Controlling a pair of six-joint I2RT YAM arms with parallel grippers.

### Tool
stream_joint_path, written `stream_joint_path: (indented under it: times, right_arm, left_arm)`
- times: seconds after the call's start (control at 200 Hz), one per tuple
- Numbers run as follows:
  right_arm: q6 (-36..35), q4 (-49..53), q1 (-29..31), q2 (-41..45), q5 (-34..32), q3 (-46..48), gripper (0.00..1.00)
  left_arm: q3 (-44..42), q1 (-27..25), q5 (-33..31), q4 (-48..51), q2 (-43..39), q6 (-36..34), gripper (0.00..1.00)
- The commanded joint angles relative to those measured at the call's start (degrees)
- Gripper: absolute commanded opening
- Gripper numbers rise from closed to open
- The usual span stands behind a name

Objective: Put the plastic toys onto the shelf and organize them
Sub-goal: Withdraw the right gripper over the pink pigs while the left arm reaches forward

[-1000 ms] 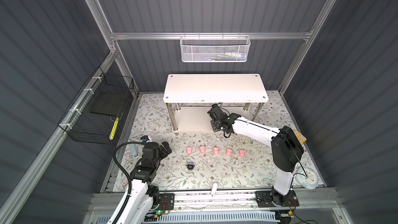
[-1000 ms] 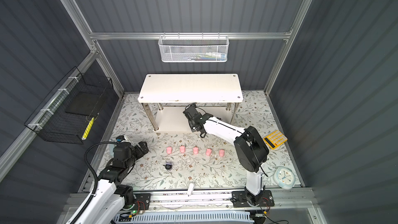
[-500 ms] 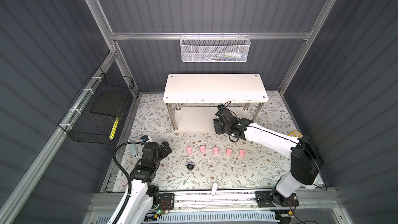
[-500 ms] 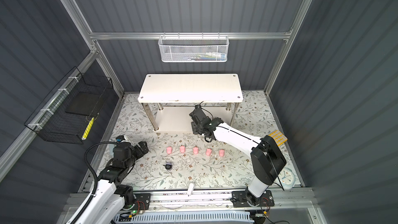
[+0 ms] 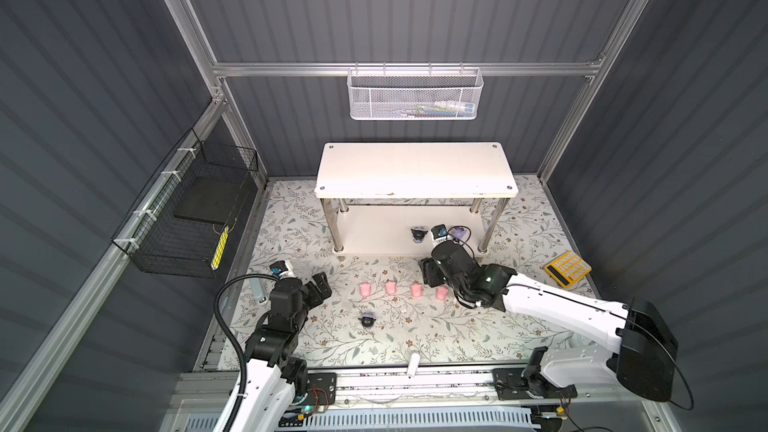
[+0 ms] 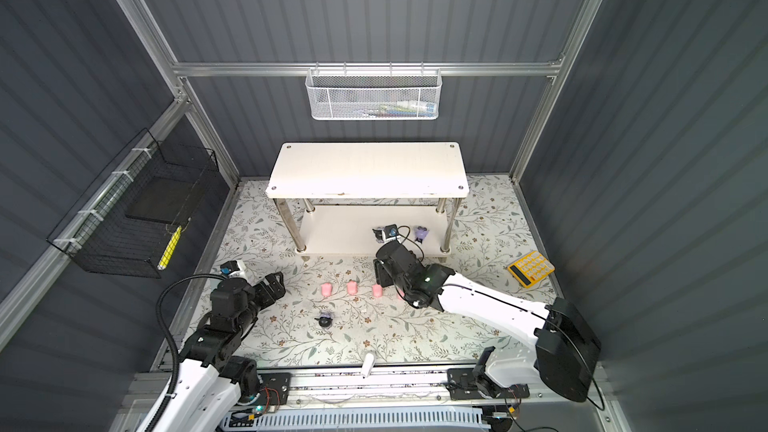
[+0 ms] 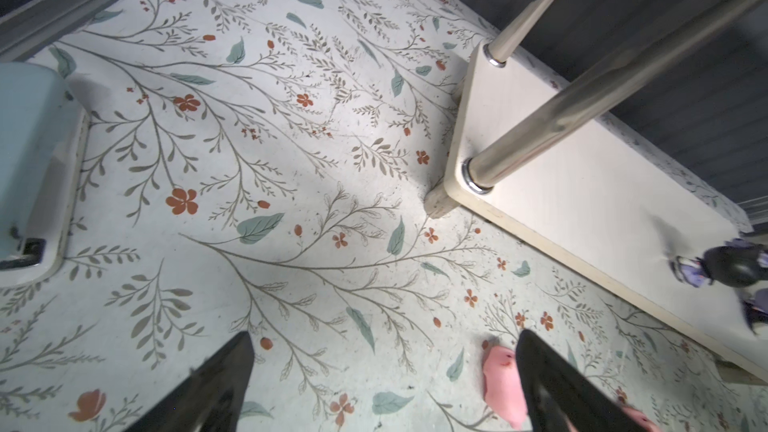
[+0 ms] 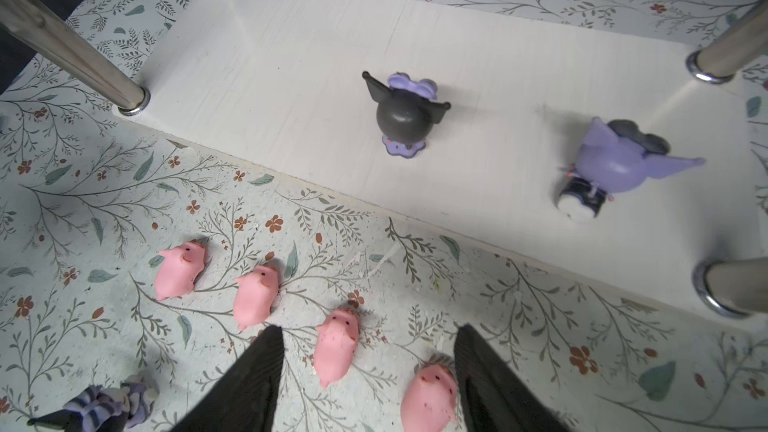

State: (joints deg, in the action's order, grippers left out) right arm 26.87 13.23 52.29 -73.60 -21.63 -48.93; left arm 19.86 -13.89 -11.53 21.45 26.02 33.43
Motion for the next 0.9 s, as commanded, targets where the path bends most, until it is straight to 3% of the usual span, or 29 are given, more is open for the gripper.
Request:
stream_joint_path:
  times: [0.0, 0.275, 0.6, 0.72, 0.896]
  right_arm:
    - [2.9, -0.8, 0.3, 2.8, -3.5, 2.8, 0.68]
    - [3.9, 0.7, 0.3, 5.6, -6.0, 5.3, 0.69]
    - [4.0, 0.2, 0.4, 6.7, -7.3, 6.4, 0.69]
    - [3.8, -0.6, 0.4, 6.6, -7.1, 6.8, 0.7]
    - [3.2, -1.5, 0.4, 5.9, -6.9, 7.0, 0.7]
  left_arm:
    - [4.0, -0.7, -2.1, 4.2, -2.0, -1.1, 0.98]
    - [5.6, -1.3, 0.2, 2.3, -0.3, -1.9, 0.99]
    - [8.2, -6.6, -2.9, -9.3, 12.6, -3.6, 1.0]
    - [10.1, -10.7, -7.5, -11.3, 16.5, -5.2, 1.0]
    - [13.1, -21.6, -18.4, -12.8, 20.7, -8.1, 1.0]
